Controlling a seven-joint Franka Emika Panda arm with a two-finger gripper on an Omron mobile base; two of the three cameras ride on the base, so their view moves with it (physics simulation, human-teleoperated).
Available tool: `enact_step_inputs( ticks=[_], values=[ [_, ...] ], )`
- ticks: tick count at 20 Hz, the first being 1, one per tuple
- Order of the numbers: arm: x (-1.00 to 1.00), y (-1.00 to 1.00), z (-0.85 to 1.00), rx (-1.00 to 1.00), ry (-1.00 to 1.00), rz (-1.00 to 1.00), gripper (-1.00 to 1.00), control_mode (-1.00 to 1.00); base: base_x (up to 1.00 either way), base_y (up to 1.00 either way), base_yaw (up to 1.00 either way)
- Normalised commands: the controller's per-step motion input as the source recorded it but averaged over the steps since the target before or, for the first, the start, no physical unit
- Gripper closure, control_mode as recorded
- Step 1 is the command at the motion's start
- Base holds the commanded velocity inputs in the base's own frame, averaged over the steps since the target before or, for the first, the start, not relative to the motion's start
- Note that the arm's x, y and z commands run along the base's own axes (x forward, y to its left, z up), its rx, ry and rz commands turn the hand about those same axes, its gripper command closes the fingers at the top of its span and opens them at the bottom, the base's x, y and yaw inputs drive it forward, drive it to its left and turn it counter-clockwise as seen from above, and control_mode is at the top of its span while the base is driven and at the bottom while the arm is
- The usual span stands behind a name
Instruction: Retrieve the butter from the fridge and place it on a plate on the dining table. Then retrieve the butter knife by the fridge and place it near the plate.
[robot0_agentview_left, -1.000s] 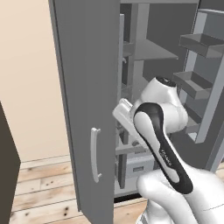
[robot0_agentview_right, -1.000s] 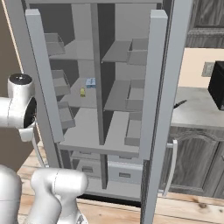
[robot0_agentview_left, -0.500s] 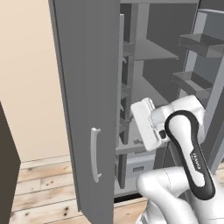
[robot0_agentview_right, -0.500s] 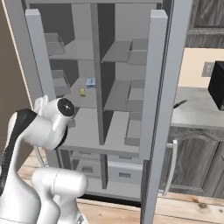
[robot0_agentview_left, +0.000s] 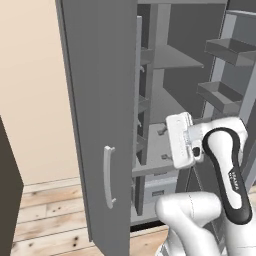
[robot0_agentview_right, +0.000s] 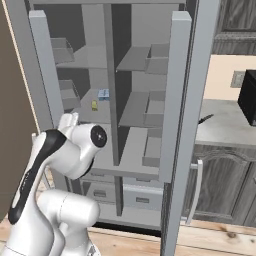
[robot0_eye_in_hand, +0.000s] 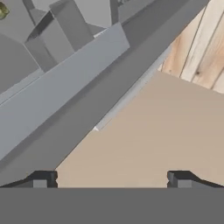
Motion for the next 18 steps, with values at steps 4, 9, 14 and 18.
enact_step_inputs(
  ticks=[4,9,14,18],
  values=[
    [0.37,0.02,-0.17,0.02,0.02,-0.03,-1.0,-1.0,0.0,0.0,0.0],
    [0.52,0.0,-0.33,0.07,0.19,-0.03,-1.0,-1.0,0.0,0.0,0.0],
    [0.49,0.0,-0.21,0.11,0.12,0.0,-1.0,-1.0,0.0,0.0,0.0],
    [0.69,0.0,-0.28,0.12,0.09,0.0,-1.0,-1.0,0.0,0.0,0.0]
  ],
)
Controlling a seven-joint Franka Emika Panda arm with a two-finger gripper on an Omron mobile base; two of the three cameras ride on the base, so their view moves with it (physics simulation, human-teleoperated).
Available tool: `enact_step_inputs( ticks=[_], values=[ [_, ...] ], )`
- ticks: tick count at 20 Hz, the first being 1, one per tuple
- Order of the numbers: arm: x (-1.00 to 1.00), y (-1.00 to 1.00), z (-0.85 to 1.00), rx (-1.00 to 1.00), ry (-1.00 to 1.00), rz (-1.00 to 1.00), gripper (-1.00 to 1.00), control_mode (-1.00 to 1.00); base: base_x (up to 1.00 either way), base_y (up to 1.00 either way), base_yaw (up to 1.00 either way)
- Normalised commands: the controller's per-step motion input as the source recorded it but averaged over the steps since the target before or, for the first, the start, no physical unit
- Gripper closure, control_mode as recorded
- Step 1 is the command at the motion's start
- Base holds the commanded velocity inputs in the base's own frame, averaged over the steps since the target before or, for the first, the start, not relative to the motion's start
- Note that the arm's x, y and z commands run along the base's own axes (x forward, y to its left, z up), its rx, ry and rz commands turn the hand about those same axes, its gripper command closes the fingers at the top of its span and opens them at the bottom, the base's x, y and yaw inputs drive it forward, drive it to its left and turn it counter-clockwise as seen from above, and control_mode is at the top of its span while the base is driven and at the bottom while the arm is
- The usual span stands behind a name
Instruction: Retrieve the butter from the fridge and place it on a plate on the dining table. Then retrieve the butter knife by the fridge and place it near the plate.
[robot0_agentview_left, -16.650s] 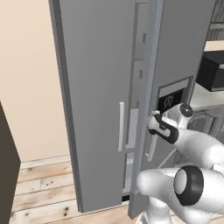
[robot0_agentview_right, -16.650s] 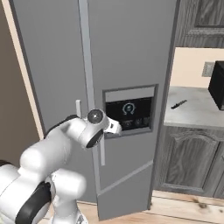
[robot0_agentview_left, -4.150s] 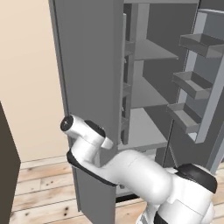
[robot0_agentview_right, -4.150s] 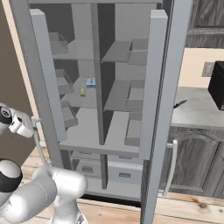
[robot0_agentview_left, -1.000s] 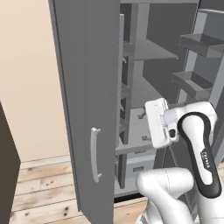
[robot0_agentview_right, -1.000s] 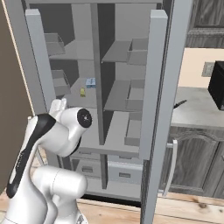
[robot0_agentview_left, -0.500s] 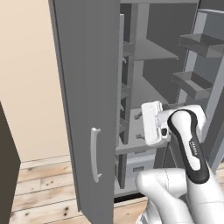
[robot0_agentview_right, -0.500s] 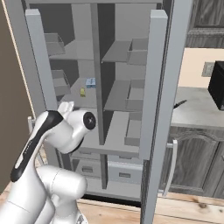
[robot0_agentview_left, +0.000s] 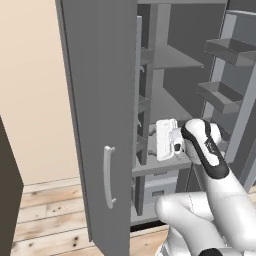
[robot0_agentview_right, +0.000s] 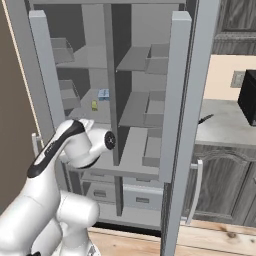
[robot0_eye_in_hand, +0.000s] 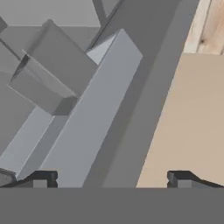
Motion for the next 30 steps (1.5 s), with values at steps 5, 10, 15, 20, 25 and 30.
enact_step_inputs(
  ticks=[5,10,15,20,25,30],
  values=[
    [0.65,0.0,-0.29,0.11,0.09,0.0,-1.0,-1.0,0.0,0.0,0.0],
    [0.44,0.07,-0.17,0.09,0.09,0.02,-1.0,-1.0,0.0,0.0,0.0],
    [0.33,0.15,-0.1,0.02,0.11,0.06,-1.0,-1.0,0.0,0.0,0.0],
    [0.17,0.22,-0.2,0.03,0.12,0.08,-1.0,-1.0,0.0,0.0,0.0],
    [-0.02,0.35,-0.17,0.02,0.02,0.12,-1.0,-1.0,0.0,0.0,0.0],
    [-0.12,0.57,-0.09,0.01,0.0,0.12,-1.0,-1.0,0.0,0.0,0.0]
  ],
)
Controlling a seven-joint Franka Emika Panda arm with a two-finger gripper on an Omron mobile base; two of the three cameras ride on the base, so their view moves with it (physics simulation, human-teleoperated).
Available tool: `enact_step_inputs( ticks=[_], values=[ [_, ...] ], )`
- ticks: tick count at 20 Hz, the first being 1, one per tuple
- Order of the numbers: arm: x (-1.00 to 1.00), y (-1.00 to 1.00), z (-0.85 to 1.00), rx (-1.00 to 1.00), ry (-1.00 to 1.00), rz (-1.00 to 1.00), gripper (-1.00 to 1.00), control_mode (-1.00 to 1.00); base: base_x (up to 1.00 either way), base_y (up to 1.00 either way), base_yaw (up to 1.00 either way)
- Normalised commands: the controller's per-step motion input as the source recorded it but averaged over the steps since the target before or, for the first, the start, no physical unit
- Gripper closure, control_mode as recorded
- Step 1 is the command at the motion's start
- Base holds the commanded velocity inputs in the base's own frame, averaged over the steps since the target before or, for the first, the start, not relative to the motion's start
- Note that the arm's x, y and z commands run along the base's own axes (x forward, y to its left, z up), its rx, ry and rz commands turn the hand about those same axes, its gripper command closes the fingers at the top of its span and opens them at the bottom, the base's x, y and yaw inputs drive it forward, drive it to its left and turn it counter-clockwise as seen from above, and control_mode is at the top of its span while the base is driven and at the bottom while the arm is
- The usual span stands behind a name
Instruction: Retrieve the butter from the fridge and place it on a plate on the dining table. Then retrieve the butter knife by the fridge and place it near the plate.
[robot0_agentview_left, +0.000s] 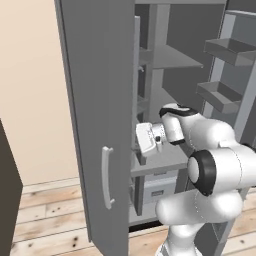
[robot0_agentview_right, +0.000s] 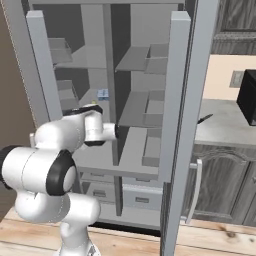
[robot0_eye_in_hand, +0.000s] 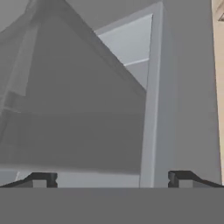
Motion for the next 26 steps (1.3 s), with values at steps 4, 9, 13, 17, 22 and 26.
enact_step_inputs(
  ticks=[4,9,13,17,22,26],
  values=[
    [-0.45,0.76,0.0,0.0,0.0,0.04,-1.0,-1.0,0.0,0.0,0.0],
    [-0.61,0.83,0.0,0.0,-0.02,0.0,-1.0,-1.0,0.0,0.0,0.0],
    [-0.38,0.91,0.01,0.0,-0.01,-0.06,-1.0,-1.0,0.0,0.0,0.0],
    [-0.22,0.78,0.12,-0.03,0.0,-0.08,-1.0,-1.0,0.0,0.0,0.0],
    [-0.16,0.05,0.32,-0.07,0.02,-0.07,-1.0,-1.0,0.0,0.0,0.0],
    [-0.01,-0.15,0.4,-0.08,0.07,-0.04,-1.0,-1.0,0.0,0.0,0.0]
  ],
)
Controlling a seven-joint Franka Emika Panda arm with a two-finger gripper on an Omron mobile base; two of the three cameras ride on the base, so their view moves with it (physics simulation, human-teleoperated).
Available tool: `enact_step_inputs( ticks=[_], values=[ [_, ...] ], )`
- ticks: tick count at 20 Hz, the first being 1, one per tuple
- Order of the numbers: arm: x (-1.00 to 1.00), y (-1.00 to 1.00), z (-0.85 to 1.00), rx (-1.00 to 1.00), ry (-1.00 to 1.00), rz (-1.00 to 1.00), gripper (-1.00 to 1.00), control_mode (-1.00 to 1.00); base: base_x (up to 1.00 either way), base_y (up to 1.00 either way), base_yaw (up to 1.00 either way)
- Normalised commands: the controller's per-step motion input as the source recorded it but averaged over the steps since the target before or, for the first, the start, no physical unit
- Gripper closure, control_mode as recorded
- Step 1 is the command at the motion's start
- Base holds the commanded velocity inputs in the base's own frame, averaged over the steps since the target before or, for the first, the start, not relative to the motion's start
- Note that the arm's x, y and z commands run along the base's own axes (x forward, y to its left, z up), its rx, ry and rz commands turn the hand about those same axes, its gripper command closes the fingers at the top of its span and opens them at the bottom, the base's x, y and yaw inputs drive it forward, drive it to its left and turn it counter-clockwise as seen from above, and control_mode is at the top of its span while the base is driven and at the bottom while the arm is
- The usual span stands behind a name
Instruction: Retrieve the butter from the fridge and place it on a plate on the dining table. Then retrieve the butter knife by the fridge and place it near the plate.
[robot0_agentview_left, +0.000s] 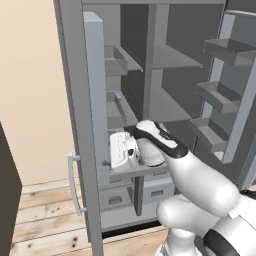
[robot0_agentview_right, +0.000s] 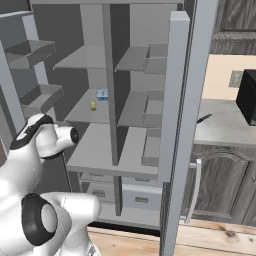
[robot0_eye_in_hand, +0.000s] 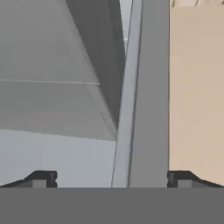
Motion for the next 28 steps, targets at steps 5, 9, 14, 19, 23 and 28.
enact_step_inputs(
  ticks=[5,9,14,19,23,28],
  values=[
    [0.0,-0.82,0.21,-0.02,0.12,-0.02,-1.0,-1.0,0.0,0.0,0.0],
    [-0.05,-1.0,0.03,-0.01,0.06,-0.01,-1.0,-1.0,0.0,0.0,0.0],
    [-0.05,-0.99,0.06,-0.13,-0.05,0.03,-1.0,-1.0,0.0,0.0,0.0],
    [-0.06,-1.0,0.0,-0.29,-0.31,0.28,-1.0,-1.0,0.0,0.0,0.0],
    [-0.15,-0.99,0.02,-0.48,-0.37,0.45,-1.0,-1.0,0.0,0.0,0.0],
    [-0.05,-0.65,0.01,-0.65,-0.39,0.55,-1.0,-1.0,0.0,0.0,0.0]
  ],
)
